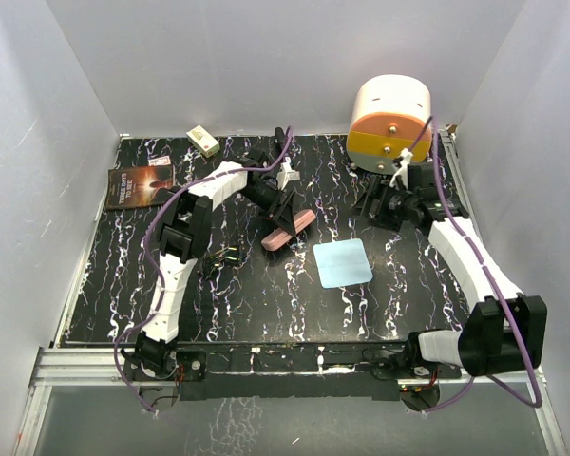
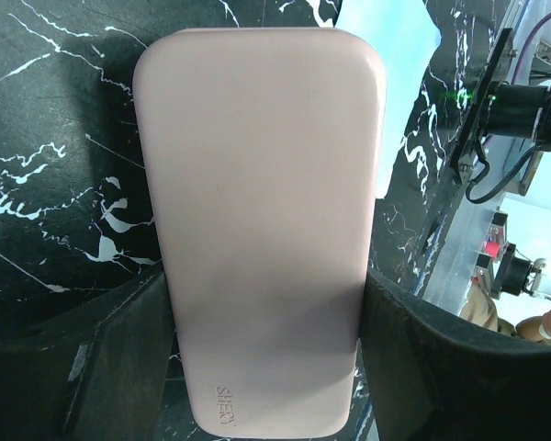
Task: Organize the sunglasses
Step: Pick up the sunglasses case from the center of the board.
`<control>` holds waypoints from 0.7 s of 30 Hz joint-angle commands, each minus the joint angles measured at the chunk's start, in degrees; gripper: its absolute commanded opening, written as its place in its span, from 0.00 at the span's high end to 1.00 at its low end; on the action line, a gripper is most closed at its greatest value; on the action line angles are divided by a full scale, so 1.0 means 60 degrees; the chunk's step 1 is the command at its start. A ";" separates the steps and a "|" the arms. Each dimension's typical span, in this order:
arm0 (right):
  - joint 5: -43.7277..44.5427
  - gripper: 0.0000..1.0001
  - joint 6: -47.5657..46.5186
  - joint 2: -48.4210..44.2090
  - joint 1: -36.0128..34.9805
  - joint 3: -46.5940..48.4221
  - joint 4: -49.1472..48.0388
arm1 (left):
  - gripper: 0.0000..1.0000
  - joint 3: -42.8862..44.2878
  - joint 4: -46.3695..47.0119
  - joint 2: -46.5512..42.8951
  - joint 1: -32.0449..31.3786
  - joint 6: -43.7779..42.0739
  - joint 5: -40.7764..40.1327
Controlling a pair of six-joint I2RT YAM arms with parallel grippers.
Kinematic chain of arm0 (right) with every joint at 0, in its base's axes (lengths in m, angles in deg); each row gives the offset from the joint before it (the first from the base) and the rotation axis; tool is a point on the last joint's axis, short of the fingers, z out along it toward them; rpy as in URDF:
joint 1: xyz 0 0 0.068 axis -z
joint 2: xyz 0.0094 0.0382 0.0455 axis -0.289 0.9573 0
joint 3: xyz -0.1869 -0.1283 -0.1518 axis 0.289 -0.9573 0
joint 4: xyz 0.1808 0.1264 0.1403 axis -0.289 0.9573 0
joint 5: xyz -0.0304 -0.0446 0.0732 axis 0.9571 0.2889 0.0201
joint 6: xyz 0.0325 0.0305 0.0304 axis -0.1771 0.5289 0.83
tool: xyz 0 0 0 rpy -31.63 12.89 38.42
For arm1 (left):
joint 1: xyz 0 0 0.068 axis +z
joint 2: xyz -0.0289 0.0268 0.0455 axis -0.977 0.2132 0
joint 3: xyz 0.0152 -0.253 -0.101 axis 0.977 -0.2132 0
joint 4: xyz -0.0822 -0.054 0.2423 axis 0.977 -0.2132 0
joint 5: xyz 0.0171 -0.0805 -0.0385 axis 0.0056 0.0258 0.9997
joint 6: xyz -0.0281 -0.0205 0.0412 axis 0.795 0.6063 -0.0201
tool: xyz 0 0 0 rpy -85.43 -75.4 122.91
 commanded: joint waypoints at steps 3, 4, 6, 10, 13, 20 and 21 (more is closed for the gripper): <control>-0.0389 0.28 0.1506 0.1016 -0.0994 -0.0145 -0.2325 | 0.90 0.0017 0.0115 0.0276 0.0088 -0.0164 -0.0049; -0.0300 0.28 0.1781 0.1219 -0.1144 -0.0150 -0.2586 | 0.90 -0.0010 0.0172 0.0262 0.0104 -0.0123 -0.0053; -0.0064 0.28 0.2319 0.1598 -0.1430 -0.0152 -0.3073 | 0.90 -0.0026 0.0234 0.0249 0.0108 -0.0067 -0.0074; 0.0221 0.26 0.3158 0.2423 -0.1807 -0.0054 -0.3751 | 0.90 -0.0158 0.0466 0.0102 0.0108 0.0152 -0.0102; 0.0379 0.25 0.3508 0.3156 -0.2136 0.0287 -0.3933 | 0.88 -0.0402 0.0785 -0.0082 0.0107 0.0373 -0.0182; 0.1102 0.25 0.4222 0.4151 -0.2646 0.1118 -0.3998 | 0.88 -0.0717 0.0979 -0.0396 0.0108 0.0489 -0.0188; 0.1167 0.25 0.4297 0.4220 -0.2676 0.1165 -0.4036 | 0.88 -0.0803 0.1065 -0.0456 0.0108 0.0517 -0.0173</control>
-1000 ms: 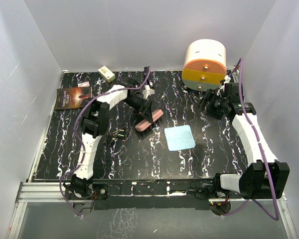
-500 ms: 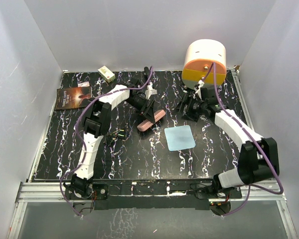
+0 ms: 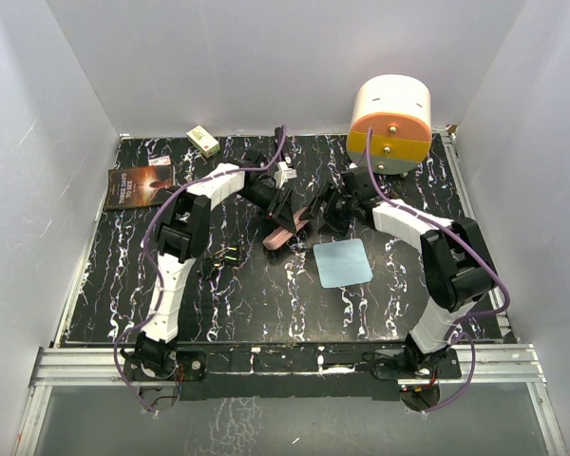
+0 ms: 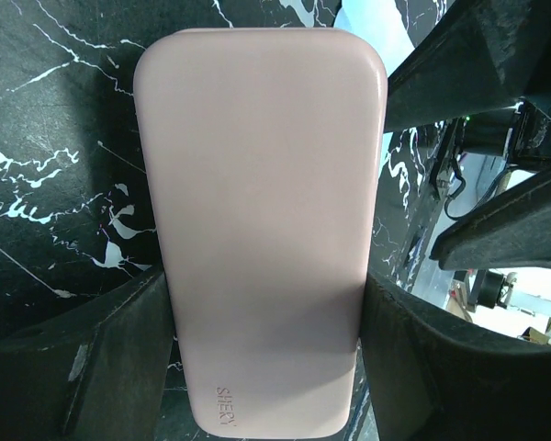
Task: Organize the sunglasses
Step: Pick up the sunglasses case from the center of the board.
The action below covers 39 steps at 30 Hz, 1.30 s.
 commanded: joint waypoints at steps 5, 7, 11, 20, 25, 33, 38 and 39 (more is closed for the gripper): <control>0.0944 0.25 0.1017 0.0273 -0.0260 0.1018 -0.1088 | 0.87 -0.0591 0.0440 -0.0462 -0.0012 -0.0052 -0.0376; 0.1130 0.25 0.1127 0.0520 -0.0263 0.1194 -0.0888 | 0.87 -0.0631 0.0424 -0.0475 -0.0012 -0.0065 -0.0374; 0.1007 0.28 0.1194 0.1097 -0.0314 0.1518 -0.0691 | 0.86 -0.0789 0.0540 -0.0574 -0.0012 -0.0017 -0.0389; 0.0992 0.60 0.1594 0.1554 -0.0660 0.1462 -0.1032 | 0.86 -0.0743 0.0558 -0.0668 -0.0012 0.0008 -0.0338; 0.1226 0.93 0.1914 0.1512 -0.0810 0.1713 -0.0673 | 0.66 -0.0782 0.0651 -0.0766 -0.0012 0.0064 -0.0786; 0.1712 0.93 0.2438 0.0912 -0.0911 0.1538 0.0246 | 0.26 -0.0985 0.1175 -0.1899 -0.0012 -0.0211 -0.2693; 0.1921 0.93 0.2693 0.0488 -0.0915 0.1418 0.0441 | 0.06 -0.1269 0.1689 -0.2997 -0.0012 -0.0535 -0.3738; 0.1961 0.93 0.2729 0.0458 -0.0922 0.1432 0.0511 | 0.06 -0.1298 0.1697 -0.3130 -0.0012 -0.0608 -0.3839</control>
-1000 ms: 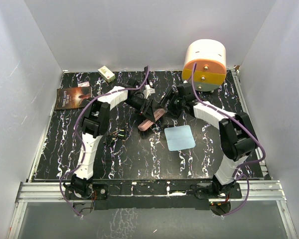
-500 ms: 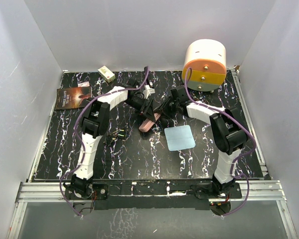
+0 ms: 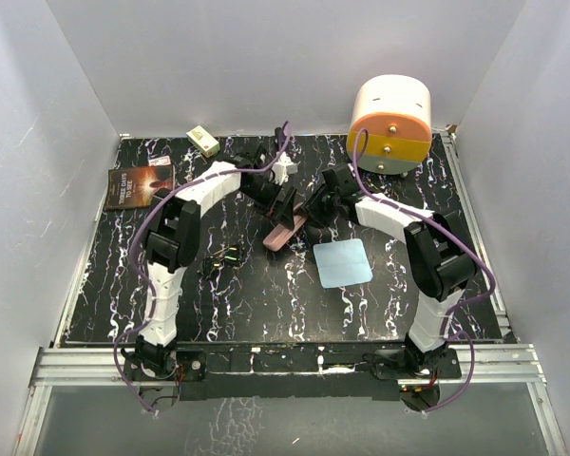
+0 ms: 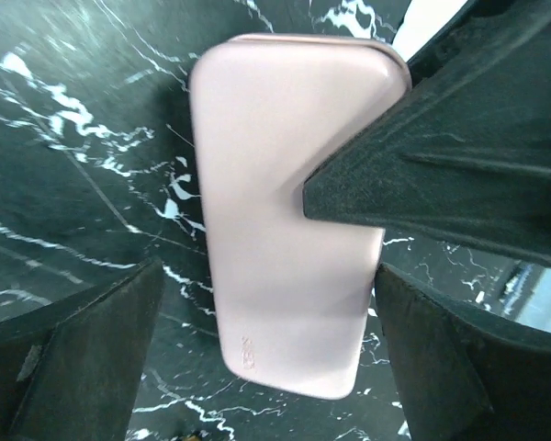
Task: Organize the sunglasses
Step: Pick up the sunglasses case from the center of the board.
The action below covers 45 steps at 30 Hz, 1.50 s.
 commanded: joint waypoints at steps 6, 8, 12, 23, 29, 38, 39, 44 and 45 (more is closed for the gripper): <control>0.0233 0.93 0.0354 -0.0650 -0.0056 0.0426 0.0892 | 0.03 -0.0802 0.0915 -0.2251 -0.0273 -0.1059 -0.2814; 0.0201 0.93 0.0472 -0.0506 -0.0056 0.0481 0.0976 | 0.03 -0.1464 0.1279 -0.2605 -0.0952 -0.1460 -0.4138; 0.0211 0.93 0.0708 -0.0389 -0.0068 0.0466 0.1080 | 0.03 -0.2874 0.2272 -0.3383 -0.2168 -0.2264 -0.5919; 0.0059 0.93 0.0750 0.0097 -0.0060 0.0861 0.0977 | 0.03 -0.2666 0.1751 -0.3677 -0.2755 -0.2124 -0.6073; 0.0245 0.93 0.0707 0.0118 -0.0045 0.0976 0.0998 | 0.03 -0.2482 0.1331 -0.4243 -0.2755 -0.1940 -0.5445; 0.0319 0.93 0.0634 0.0047 0.0110 0.0831 0.0995 | 0.03 -0.2389 0.0859 -0.4807 -0.2763 -0.1410 -0.4606; 0.0299 0.93 0.0634 0.0064 0.0108 0.0837 0.0982 | 0.03 -0.2384 0.0826 -0.4768 -0.2756 -0.1341 -0.4480; 0.0234 0.93 0.0663 0.0106 0.0149 0.0947 0.0987 | 0.03 -0.2579 0.0569 -0.4245 -0.2767 -0.1297 -0.4461; 0.0224 0.93 0.0663 0.0109 0.0151 0.0983 0.0992 | 0.03 -0.2643 0.0591 -0.4164 -0.2769 -0.1258 -0.4383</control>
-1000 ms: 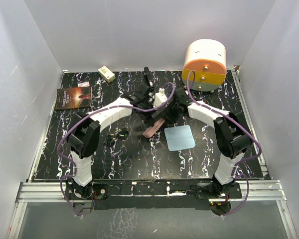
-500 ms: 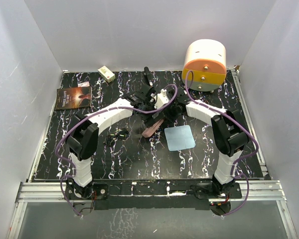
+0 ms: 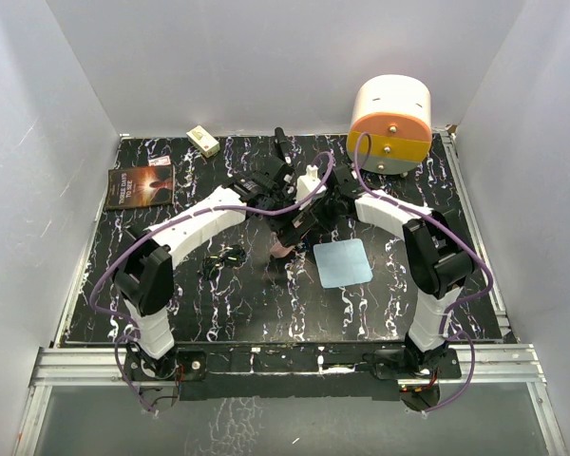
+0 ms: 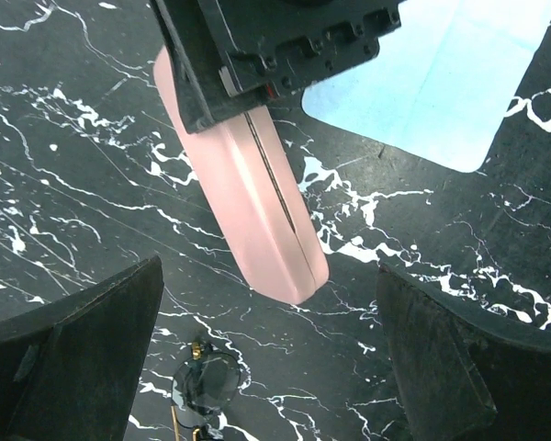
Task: Organize the sunglasses
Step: Pick up the sunglasses case from the center of the board.
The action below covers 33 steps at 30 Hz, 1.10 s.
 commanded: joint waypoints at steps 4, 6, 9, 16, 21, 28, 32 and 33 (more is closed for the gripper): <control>-0.0164 0.93 0.0261 0.0015 0.0058 0.0738 -0.0600 | 0.03 -0.0157 -0.0151 0.0203 -0.0123 0.0291 0.0548; -0.0172 0.93 0.0270 0.0019 0.0065 0.0777 -0.0600 | 0.03 -0.0172 -0.0150 0.0271 -0.0199 0.0314 0.0557; -0.0186 0.93 0.0284 0.0055 0.0056 0.0824 -0.0617 | 0.03 -0.0247 -0.0148 0.0397 -0.0352 0.0296 0.0558; -0.0846 0.93 0.0544 -0.0067 0.0069 0.0390 -0.1209 | 0.03 -0.0133 0.0003 0.0976 -0.0460 -0.0256 -0.0759; -0.1348 0.93 0.0914 -0.0333 0.0099 -0.0138 -0.1842 | 0.03 0.0077 -0.0191 0.1440 -0.0460 -0.0452 -0.1275; -0.1235 0.93 0.0801 -0.0654 0.0242 -0.0163 -0.1816 | 0.14 -0.0304 0.0201 0.1176 -0.0459 -0.0713 -0.1739; -0.1342 0.93 0.0561 -0.0633 0.0269 -0.0134 -0.1805 | 0.57 -0.0148 0.0137 0.1178 -0.0451 -0.0619 -0.1593; -0.1420 0.93 0.0442 -0.0568 0.0273 -0.0082 -0.1801 | 0.69 -0.0110 0.0136 0.1164 -0.0459 -0.0571 -0.1499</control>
